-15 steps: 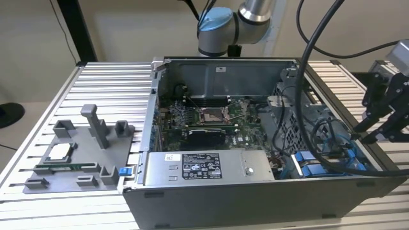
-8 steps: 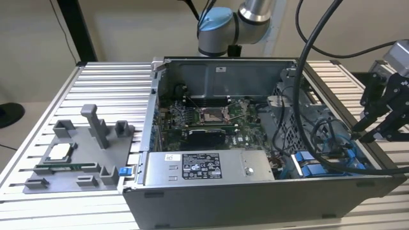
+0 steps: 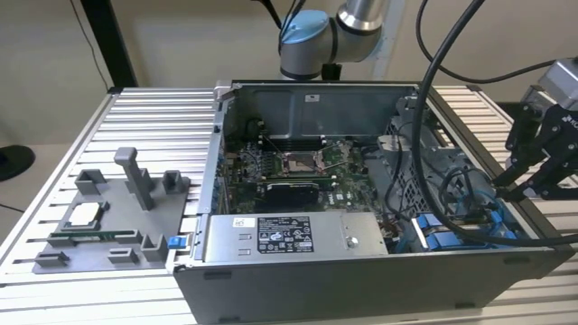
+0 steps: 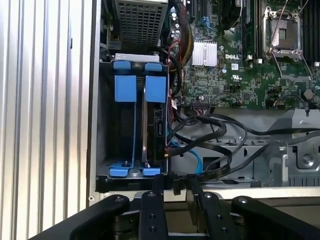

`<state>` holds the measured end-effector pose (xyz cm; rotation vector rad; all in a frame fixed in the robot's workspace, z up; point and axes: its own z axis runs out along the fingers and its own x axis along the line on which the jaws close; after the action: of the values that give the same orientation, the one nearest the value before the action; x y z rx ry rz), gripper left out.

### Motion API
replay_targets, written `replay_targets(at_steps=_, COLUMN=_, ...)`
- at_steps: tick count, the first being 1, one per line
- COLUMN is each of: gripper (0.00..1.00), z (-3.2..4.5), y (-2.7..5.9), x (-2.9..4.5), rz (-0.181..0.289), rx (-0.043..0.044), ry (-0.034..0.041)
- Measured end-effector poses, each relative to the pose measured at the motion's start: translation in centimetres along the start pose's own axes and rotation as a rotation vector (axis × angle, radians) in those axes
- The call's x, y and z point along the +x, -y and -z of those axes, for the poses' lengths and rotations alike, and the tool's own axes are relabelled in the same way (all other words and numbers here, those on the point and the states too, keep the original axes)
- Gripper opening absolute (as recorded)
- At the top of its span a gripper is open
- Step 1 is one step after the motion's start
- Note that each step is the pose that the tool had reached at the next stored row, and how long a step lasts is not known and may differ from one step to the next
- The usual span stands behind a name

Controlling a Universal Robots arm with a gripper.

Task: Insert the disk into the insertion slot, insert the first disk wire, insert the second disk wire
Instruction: 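Insert the second disk wire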

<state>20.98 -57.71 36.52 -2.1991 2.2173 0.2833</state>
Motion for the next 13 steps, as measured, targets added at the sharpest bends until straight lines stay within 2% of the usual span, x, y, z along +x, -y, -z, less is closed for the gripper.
replay_targets(at_steps=2, gripper=1.00, z=-0.10, y=0.00, x=-0.05, rz=-0.001, rx=-0.0069, ry=0.0002)
replay_targets(at_steps=4, gripper=1.00, z=-0.18, y=0.01, x=-0.08, rz=-0.001, rx=-0.0095, ry=0.0003)
replay_targets(at_steps=5, gripper=0.00, z=-0.23, y=0.02, x=-0.10, rz=-0.001, rx=-0.0104, ry=0.0004)
replay_targets(at_steps=13, gripper=0.00, z=-0.29, y=0.03, x=-0.13, rz=-0.001, rx=-0.0108, ry=0.0005)
